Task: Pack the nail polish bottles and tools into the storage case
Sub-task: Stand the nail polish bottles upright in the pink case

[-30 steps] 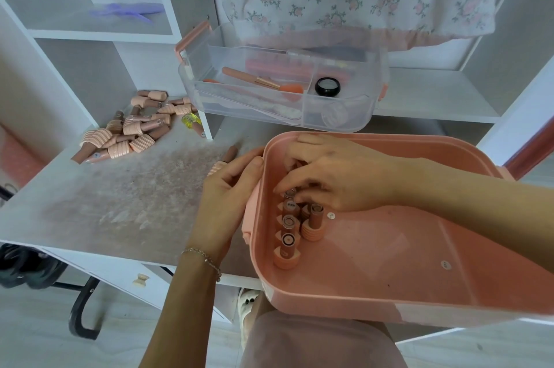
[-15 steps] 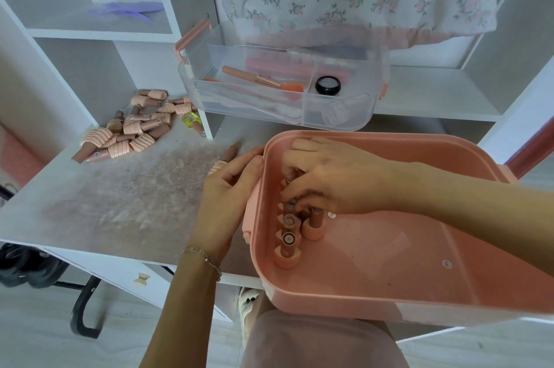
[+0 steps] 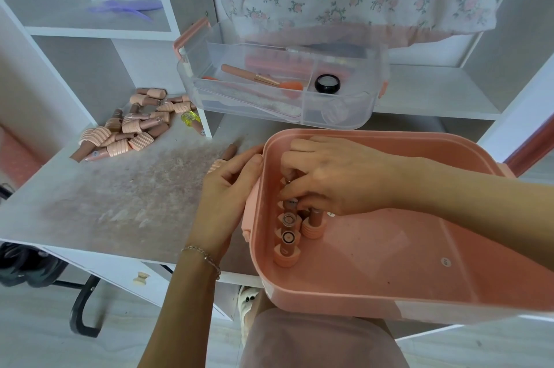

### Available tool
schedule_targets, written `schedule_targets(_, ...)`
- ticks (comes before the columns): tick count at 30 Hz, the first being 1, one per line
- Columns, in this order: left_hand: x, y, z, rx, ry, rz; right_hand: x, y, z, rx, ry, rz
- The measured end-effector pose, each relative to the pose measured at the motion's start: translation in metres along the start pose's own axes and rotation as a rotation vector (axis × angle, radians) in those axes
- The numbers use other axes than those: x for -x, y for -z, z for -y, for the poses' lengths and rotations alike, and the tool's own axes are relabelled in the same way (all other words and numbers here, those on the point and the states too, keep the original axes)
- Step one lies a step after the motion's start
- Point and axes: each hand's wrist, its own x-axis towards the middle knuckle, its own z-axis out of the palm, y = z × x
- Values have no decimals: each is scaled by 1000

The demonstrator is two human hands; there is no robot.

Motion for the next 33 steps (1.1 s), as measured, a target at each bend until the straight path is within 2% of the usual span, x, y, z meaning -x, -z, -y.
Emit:
schedule_targets(6, 0, 0, 0, 10, 1, 5, 3, 1, 1, -193, -22, -13)
schedule_targets(10, 0, 0, 1, 15, -3, 8, 1, -1, 8, -150, 10, 28)
schedule_targets(33, -1, 1, 2, 21, -12, -7, 3, -2, 7, 80, 94, -8)
